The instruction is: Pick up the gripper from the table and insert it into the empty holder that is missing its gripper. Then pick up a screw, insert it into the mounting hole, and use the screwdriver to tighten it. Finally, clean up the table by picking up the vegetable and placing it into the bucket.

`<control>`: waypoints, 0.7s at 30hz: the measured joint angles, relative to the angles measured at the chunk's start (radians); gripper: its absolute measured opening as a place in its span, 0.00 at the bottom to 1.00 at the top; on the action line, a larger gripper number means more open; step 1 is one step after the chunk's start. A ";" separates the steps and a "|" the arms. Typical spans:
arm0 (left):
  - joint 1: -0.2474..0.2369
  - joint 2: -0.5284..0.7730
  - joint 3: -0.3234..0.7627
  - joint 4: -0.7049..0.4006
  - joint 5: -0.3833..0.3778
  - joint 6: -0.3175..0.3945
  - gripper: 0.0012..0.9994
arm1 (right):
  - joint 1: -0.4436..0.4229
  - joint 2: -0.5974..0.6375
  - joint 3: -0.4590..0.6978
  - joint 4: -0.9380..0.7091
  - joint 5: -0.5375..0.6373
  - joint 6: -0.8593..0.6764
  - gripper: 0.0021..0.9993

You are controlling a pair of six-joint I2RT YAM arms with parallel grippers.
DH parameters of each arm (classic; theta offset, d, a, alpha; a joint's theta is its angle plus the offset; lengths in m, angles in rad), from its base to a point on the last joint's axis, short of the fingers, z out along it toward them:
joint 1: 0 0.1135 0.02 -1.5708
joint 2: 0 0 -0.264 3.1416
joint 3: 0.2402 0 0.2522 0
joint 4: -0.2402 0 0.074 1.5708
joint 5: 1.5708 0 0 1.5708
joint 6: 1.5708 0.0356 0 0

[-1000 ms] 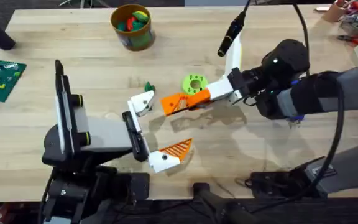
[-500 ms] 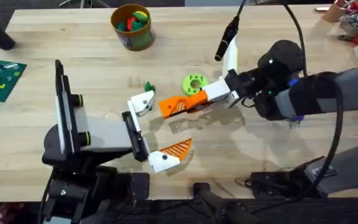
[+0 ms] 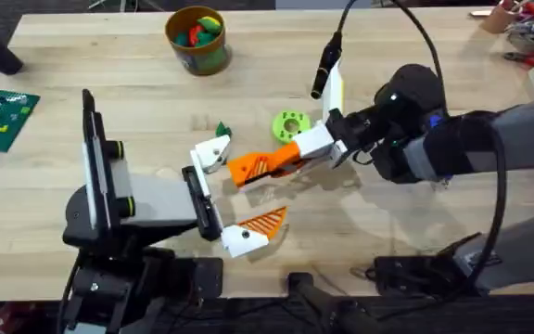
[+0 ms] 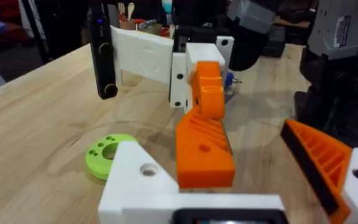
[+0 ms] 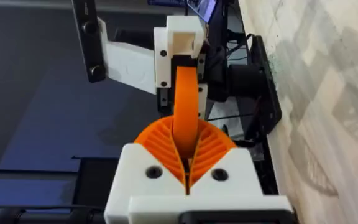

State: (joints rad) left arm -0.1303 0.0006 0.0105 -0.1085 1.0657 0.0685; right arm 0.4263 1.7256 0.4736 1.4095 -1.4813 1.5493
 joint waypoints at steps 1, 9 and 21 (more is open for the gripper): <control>0.000 0.000 0.000 0.000 0.000 0.000 0.98 | 0.000 0.000 0.000 0.000 0.001 0.003 0.02; 0.000 0.000 0.000 0.000 0.000 0.000 0.98 | 0.020 0.000 0.013 0.000 0.027 0.035 0.02; 0.000 0.000 0.000 0.000 -0.004 0.000 0.98 | 0.026 0.000 0.023 -0.001 0.063 -0.001 0.02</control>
State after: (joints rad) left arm -0.1303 0.0006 0.0105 -0.1081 1.0618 0.0685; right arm 0.4526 1.7256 0.4965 1.4087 -1.4188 1.5482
